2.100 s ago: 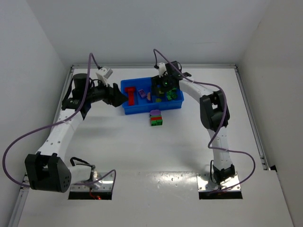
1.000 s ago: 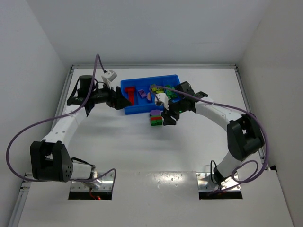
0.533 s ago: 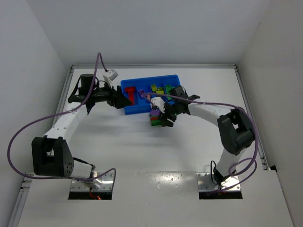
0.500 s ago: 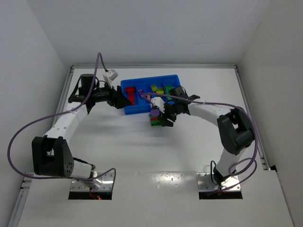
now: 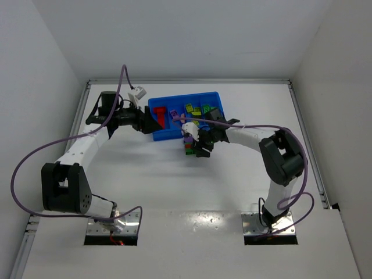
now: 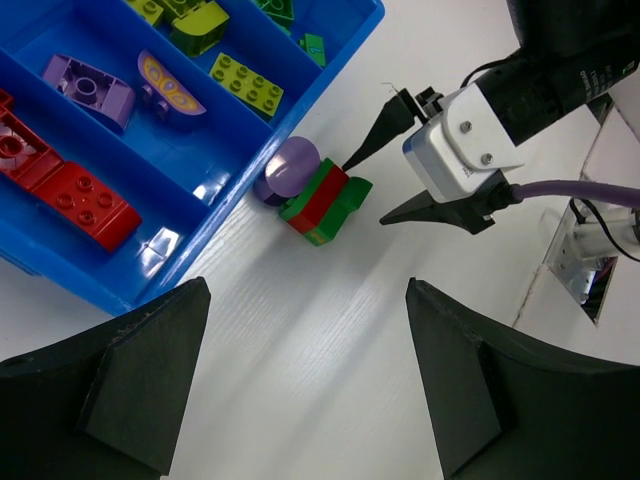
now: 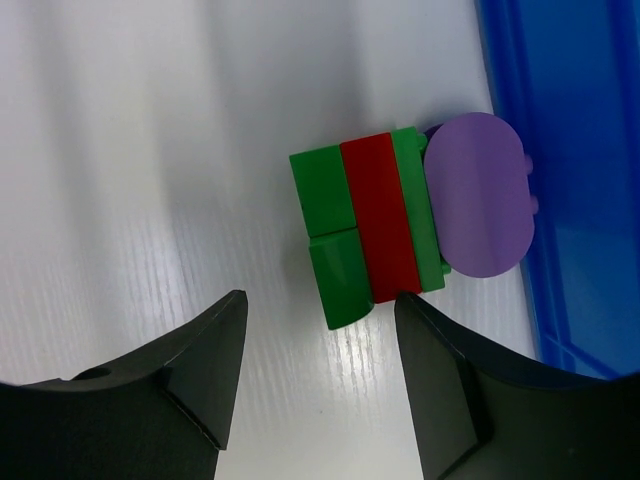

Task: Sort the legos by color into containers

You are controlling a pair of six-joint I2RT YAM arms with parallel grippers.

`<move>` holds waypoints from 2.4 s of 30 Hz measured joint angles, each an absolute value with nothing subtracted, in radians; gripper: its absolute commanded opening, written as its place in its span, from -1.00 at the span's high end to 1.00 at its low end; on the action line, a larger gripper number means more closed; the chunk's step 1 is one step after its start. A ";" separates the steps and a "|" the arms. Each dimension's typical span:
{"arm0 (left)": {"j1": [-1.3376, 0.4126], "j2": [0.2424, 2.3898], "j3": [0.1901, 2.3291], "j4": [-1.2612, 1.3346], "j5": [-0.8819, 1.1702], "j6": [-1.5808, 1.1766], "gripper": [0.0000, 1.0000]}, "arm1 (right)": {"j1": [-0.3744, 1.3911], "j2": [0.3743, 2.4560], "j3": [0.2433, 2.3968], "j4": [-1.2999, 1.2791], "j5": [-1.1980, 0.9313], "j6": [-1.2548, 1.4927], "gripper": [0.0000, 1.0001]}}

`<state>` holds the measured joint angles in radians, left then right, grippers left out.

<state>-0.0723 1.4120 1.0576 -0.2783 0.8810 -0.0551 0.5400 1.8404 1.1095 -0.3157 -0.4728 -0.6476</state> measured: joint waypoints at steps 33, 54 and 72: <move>-0.072 1.443 1.075 -0.283 0.894 -0.052 -0.71 | 0.588 1.863 1.115 -0.192 -0.368 -0.638 -0.06; -0.072 1.457 1.084 -0.284 0.894 -0.053 -0.71 | 0.687 1.794 0.998 -0.131 -0.303 -0.722 0.86; -0.074 1.522 0.972 -0.303 1.290 -0.104 -0.71 | 0.864 1.471 0.911 -0.443 -0.237 -0.722 0.91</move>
